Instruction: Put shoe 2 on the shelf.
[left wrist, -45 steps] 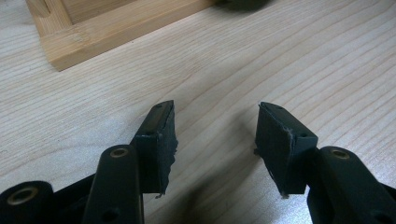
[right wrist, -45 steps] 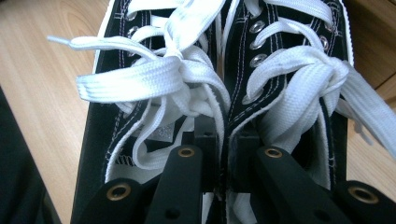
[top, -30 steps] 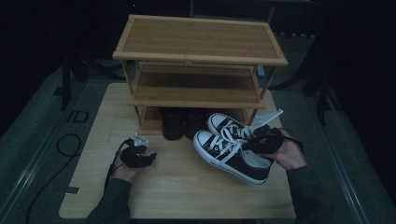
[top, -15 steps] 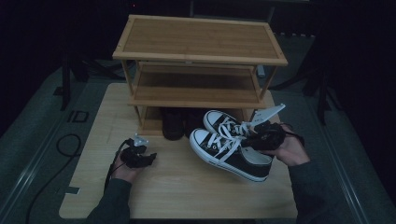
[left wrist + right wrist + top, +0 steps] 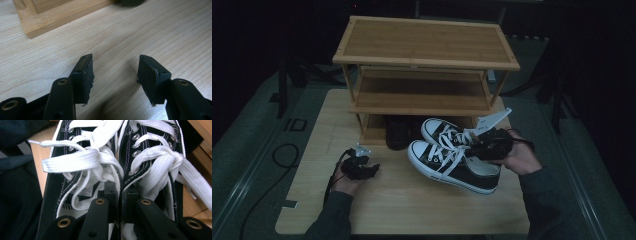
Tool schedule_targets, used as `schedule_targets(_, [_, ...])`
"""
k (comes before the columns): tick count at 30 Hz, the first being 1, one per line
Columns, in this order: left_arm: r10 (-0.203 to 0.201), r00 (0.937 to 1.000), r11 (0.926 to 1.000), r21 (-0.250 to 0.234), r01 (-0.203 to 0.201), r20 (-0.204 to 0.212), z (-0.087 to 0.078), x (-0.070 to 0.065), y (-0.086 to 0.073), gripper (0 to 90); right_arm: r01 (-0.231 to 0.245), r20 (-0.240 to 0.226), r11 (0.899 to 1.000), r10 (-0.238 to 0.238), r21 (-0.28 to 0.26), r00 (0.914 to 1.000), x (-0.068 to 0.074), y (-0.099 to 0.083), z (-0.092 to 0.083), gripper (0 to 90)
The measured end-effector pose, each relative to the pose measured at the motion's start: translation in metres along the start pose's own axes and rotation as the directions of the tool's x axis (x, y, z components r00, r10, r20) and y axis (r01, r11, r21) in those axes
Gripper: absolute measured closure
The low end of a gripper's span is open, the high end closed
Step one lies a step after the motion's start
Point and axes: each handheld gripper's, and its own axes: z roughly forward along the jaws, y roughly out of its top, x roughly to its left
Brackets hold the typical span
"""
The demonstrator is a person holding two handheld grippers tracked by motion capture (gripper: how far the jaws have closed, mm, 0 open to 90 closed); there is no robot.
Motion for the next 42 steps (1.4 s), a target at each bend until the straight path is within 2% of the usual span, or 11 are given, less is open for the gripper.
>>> schedule_targets(7, [0.001, 1.0000, 1.0000, 0.000, -0.001, 0.001, 0.000, 0.000, 0.000, 46.7, 0.012, -0.038, 0.999, -0.013, -0.029, 0.9992, 0.002, 0.012, -0.003, 85.3])
schedule_targets(10, [0.001, 1.0000, 1.0000, 0.000, -0.001, 0.000, 0.000, 0.000, 0.000, 46.7, 0.031, -0.057, 0.999, -0.033, -0.039, 0.9978, 0.004, 0.019, -0.006, 85.3])
schedule_targets(16, [0.001, 1.0000, 1.0000, -0.001, -0.001, 0.000, 0.000, 0.000, 0.000, 46.7, 0.046, -0.063, 0.997, -0.051, -0.067, 0.9967, 0.006, 0.031, -0.011, 85.3])
schedule_targets(22, [0.001, 1.0000, 1.0000, -0.001, -0.001, 0.001, 0.000, 0.000, 0.000, 46.7, 0.064, -0.014, 0.996, -0.065, -0.054, 0.9978, 0.005, 0.041, -0.016, 85.2])
schedule_targets(30, [0.001, 1.0000, 1.0000, -0.001, -0.001, 0.000, 0.000, 0.000, 0.000, 46.7, 0.042, 0.015, 0.994, -0.041, -0.098, 0.9990, -0.005, 0.047, -0.024, 85.2])
schedule_targets(33, [0.000, 1.0000, 1.0000, -0.001, 0.000, 0.000, 0.000, 0.000, 0.000, 46.7, 0.026, 0.041, 0.994, -0.022, -0.103, 0.9989, -0.009, 0.051, -0.025, 85.3])
schedule_targets(35, [0.000, 1.0000, 1.0000, -0.001, 0.000, 0.000, 0.000, 0.000, 0.000, 46.7, 0.023, 0.065, 0.994, -0.016, -0.105, 0.9977, -0.013, 0.054, -0.023, 85.4])
schedule_targets(39, [0.002, 1.0000, 1.0000, -0.001, -0.002, 0.001, 0.000, 0.000, 0.000, 46.7, -0.016, 0.108, 0.994, 0.027, -0.109, 0.9937, -0.023, 0.059, -0.017, 85.6])
schedule_targets(42, [0.002, 1.0000, 1.0000, -0.001, -0.002, 0.002, 0.000, 0.000, 0.000, 46.7, -0.031, 0.156, 0.993, 0.048, -0.111, 0.9866, -0.028, 0.062, -0.012, 85.8])
